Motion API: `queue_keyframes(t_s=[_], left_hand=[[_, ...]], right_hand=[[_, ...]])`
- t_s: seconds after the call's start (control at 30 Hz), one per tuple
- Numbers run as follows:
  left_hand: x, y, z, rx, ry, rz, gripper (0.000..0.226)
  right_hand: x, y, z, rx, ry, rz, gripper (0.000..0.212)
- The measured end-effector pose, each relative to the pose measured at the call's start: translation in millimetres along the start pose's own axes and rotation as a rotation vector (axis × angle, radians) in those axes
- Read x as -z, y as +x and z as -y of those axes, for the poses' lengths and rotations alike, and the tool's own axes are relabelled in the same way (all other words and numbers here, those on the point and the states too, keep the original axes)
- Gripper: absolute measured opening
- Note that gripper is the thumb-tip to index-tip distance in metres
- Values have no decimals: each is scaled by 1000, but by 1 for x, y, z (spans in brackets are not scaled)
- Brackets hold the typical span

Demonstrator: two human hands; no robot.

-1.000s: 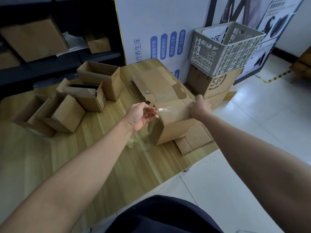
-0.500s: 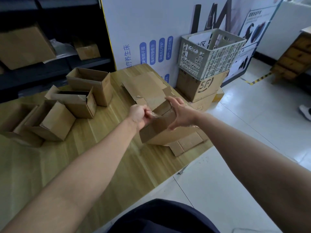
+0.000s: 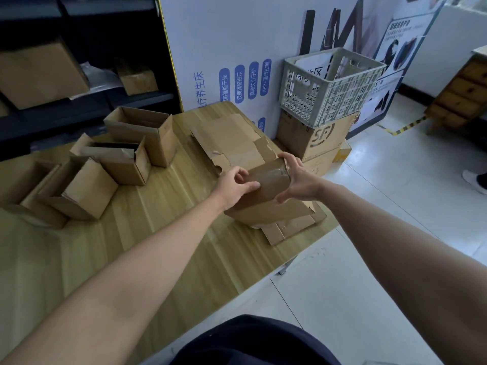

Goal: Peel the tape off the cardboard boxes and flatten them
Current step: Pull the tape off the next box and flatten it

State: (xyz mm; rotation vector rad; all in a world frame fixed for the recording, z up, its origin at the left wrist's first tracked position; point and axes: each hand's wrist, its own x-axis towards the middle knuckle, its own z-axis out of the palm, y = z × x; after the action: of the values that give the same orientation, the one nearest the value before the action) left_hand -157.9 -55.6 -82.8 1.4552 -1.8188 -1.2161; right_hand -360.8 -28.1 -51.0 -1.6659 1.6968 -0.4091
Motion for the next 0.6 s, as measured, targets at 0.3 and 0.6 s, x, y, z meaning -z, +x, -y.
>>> queue_keyframes(t_s=[0.3, 0.6], left_hand=[[8, -7, -14, 26, -215, 69, 33], [15, 3, 16, 50, 419, 86, 46]], right_hand=[[17, -2, -1, -134, 88, 102, 123], [14, -1, 5, -204, 342, 123, 71]])
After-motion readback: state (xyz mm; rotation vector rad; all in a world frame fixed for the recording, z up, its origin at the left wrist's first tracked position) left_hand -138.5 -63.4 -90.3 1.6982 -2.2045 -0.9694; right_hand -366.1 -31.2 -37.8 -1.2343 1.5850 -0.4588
